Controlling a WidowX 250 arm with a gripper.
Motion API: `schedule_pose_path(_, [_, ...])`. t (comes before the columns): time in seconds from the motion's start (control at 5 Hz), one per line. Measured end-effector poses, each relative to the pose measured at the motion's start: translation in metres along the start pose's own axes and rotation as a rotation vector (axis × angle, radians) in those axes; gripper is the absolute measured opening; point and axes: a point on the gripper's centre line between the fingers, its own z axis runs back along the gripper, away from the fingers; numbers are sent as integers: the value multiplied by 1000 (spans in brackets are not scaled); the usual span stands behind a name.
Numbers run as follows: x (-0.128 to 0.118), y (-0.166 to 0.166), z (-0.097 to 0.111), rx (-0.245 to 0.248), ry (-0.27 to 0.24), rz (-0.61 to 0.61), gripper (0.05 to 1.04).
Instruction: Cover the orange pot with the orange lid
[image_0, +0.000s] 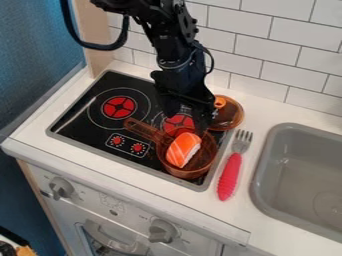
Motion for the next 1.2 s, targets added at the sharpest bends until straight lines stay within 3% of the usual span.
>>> schedule_pose_path(0.2, [-7, -1, -10, -13, 42, 11, 1003])
schedule_pose_path(0.4, [2, 2, -14, -28, 88, 18, 1003])
schedule_pose_path(0.6, [14, 4, -15, 7, 127, 1, 1003])
schedule_pose_path(0.8, [28, 6, -25, 11, 140, 36, 1003])
schedule_pose_path(1.0, [44, 9, -34, 56, 155, 46, 1003])
schedule_pose_path(1.2, [59, 11, -42, 56, 143, 28, 1003])
